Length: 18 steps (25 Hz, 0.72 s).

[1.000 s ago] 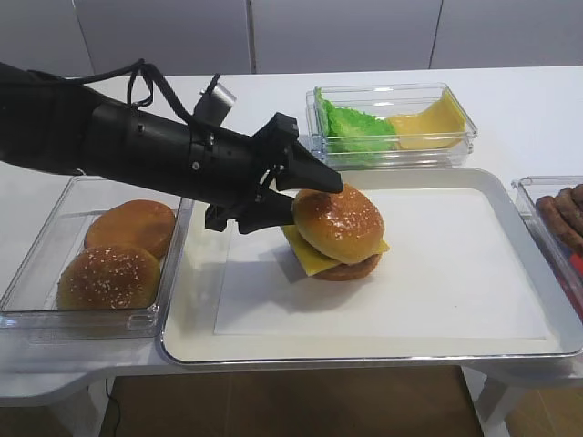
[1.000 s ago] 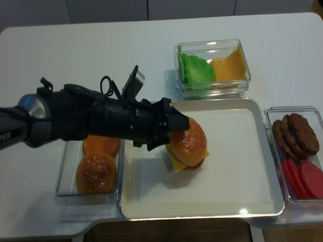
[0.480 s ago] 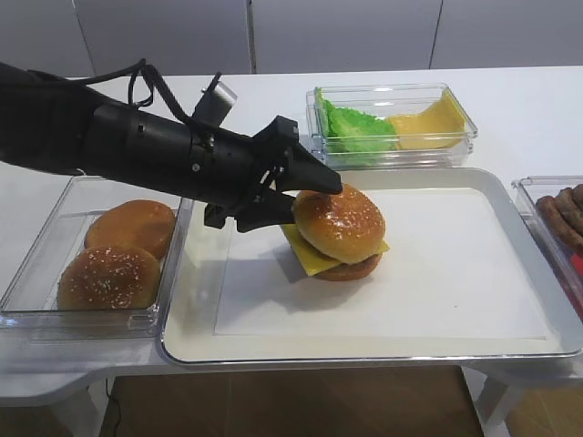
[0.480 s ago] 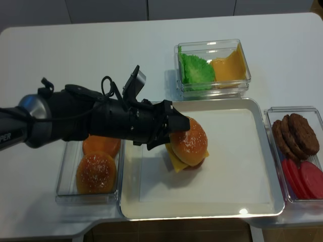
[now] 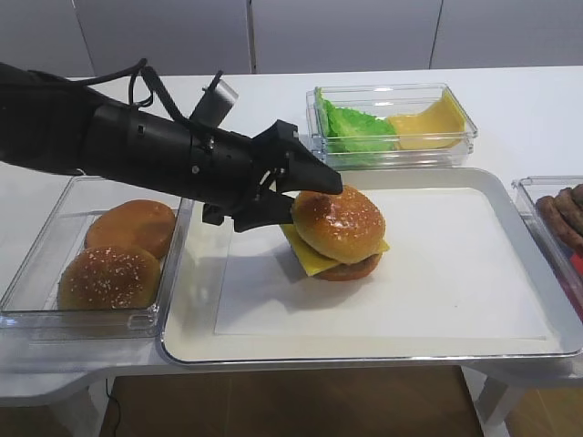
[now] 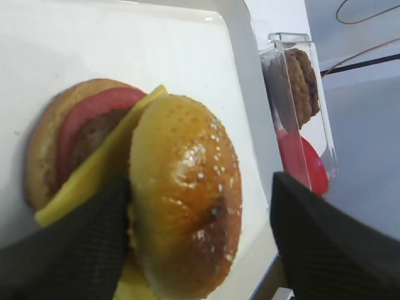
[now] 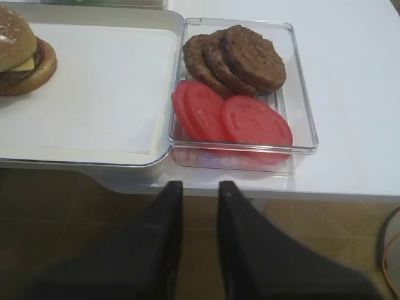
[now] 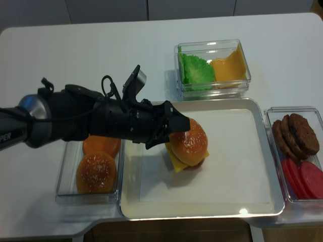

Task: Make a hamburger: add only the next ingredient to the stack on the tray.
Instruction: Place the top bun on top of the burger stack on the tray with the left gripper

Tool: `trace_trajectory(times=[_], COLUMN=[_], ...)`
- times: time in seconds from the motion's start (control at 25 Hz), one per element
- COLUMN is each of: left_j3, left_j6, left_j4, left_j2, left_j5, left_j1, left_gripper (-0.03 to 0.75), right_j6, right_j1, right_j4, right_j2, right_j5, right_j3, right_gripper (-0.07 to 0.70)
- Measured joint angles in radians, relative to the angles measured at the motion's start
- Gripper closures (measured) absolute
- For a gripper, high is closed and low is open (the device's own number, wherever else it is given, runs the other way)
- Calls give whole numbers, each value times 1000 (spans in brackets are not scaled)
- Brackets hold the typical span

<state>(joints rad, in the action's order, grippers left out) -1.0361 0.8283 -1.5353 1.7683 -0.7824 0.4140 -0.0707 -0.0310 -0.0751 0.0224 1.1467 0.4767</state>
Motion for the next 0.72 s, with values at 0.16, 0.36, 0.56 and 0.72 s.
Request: trace_trajectory(times=[0.16, 0.36, 0.56, 0.72], left_j3=[0, 0, 0, 0], left_j6=[1, 4, 6, 28], left_j4=[16, 15, 16, 16], left_j2=[0, 0, 0, 0], left_j5=[18, 22, 22, 22], left_j1=[0, -9, -28, -44], left_gripper=[217, 217, 216, 216], right_j6=[0, 0, 0, 0], right_j1=[0, 0, 0, 0], right_j4=[0, 0, 0, 0], right_j2=[0, 0, 0, 0], right_j5=[0, 0, 0, 0], right_j3=[0, 0, 0, 0], right_gripper=[505, 526, 568, 607])
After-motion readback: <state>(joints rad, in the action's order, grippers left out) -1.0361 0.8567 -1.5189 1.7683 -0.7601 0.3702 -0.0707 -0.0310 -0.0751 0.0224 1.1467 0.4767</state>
